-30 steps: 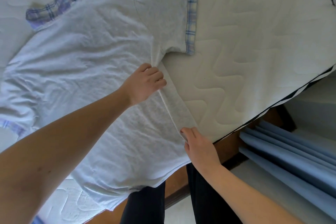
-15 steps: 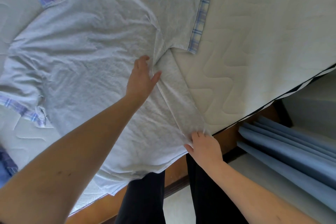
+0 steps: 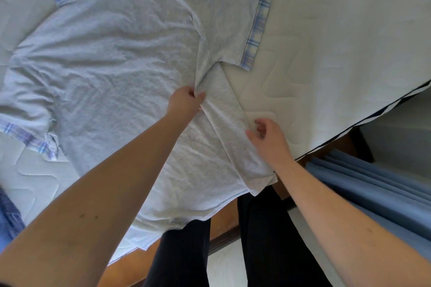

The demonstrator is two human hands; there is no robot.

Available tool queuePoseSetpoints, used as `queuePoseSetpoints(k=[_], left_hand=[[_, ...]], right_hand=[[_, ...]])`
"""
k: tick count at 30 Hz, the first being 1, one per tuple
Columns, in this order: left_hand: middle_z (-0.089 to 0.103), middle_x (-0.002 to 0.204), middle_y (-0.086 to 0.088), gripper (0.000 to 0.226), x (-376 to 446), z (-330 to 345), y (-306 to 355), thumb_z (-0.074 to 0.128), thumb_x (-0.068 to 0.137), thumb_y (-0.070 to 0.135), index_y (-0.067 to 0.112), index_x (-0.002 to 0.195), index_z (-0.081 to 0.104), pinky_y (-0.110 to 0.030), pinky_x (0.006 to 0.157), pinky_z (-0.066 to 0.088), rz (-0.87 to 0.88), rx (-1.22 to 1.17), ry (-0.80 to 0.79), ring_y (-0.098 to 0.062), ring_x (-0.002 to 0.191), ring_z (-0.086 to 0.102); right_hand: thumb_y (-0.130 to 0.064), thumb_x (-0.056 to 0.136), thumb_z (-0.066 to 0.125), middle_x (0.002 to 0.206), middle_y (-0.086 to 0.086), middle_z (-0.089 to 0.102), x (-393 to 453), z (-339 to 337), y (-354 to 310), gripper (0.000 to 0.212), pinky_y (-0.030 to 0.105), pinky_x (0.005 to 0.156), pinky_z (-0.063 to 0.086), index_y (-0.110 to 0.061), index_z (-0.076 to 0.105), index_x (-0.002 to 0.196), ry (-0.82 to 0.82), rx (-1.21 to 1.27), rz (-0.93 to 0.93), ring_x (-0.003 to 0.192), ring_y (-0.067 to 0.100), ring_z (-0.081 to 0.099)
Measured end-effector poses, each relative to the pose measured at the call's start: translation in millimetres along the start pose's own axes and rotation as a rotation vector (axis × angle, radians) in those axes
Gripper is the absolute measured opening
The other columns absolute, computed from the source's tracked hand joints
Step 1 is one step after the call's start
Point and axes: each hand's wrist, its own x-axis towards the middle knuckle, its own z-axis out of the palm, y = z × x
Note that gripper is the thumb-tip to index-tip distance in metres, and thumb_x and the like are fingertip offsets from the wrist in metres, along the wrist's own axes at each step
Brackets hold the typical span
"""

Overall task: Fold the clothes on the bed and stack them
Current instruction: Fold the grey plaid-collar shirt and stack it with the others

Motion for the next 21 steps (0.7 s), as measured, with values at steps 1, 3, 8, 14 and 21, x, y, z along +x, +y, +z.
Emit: queuePoseSetpoints(k=[1, 3, 8, 14, 21], left_hand=[[0.072, 0.092, -0.001, 0.026, -0.9, 1.2, -0.1, 0.07, 0.088, 0.039, 0.016, 0.099, 0.065, -0.036, 0.08, 0.06, -0.032, -0.1, -0.051, -0.017, 0.084, 0.071], [0.071, 0.096, 0.002, 0.026, -2.9, 2.8, 0.6, 0.078, 0.083, 0.032, 0.018, 0.1, 0.065, -0.027, 0.073, 0.06, -0.072, -0.22, -0.111, -0.014, 0.086, 0.071], [0.069, 0.107, -0.004, 0.024, -6.6, 9.7, -1.5, 0.069, 0.091, 0.017, 0.01, 0.114, 0.064, -0.033, 0.078, 0.061, -0.113, -0.407, -0.066, -0.02, 0.095, 0.07], [0.069, 0.114, -0.005, 0.04, -27.0, 29.1, -2.8, 0.073, 0.089, 0.024, 0.01, 0.124, 0.06, -0.03, 0.075, 0.061, -0.223, -0.605, -0.201, -0.02, 0.1, 0.07], [0.07, 0.114, -0.008, 0.024, -72.1, 71.3, -25.4, 0.06, 0.098, 0.017, 0.011, 0.121, 0.06, -0.022, 0.064, 0.058, -0.315, -0.688, -0.311, -0.016, 0.089, 0.072]], right_hand=[[-0.041, 0.083, 0.074, 0.098, -0.003, 0.06, 9.9, -4.7, -7.1, 0.038, 0.025, 0.076, 0.046, -0.018, 0.062, 0.11, -0.06, 0.007, 0.038, 0.087, 0.013, 0.058], [-0.043, 0.079, 0.077, 0.077, -0.004, 0.062, 25.2, -12.8, -16.4, 0.028, 0.025, 0.062, 0.042, -0.017, 0.066, 0.084, -0.183, -0.077, 0.057, 0.07, 0.012, 0.057], [-0.032, 0.091, 0.059, 0.068, 0.003, 0.06, 38.8, -21.1, -17.9, 0.029, 0.031, 0.06, 0.041, -0.015, 0.056, 0.068, -0.167, -0.315, 0.019, 0.066, 0.022, 0.057], [-0.056, 0.09, 0.058, 0.091, 0.001, 0.07, 24.8, -23.1, 4.5, 0.041, 0.035, 0.08, 0.05, -0.017, 0.067, 0.099, -0.39, -0.23, 0.018, 0.086, 0.018, 0.064], [-0.049, 0.089, 0.062, 0.083, -0.003, 0.064, -3.3, -14.1, 33.1, 0.036, 0.027, 0.059, 0.04, -0.013, 0.065, 0.097, -0.373, -0.247, 0.03, 0.078, 0.019, 0.06]])
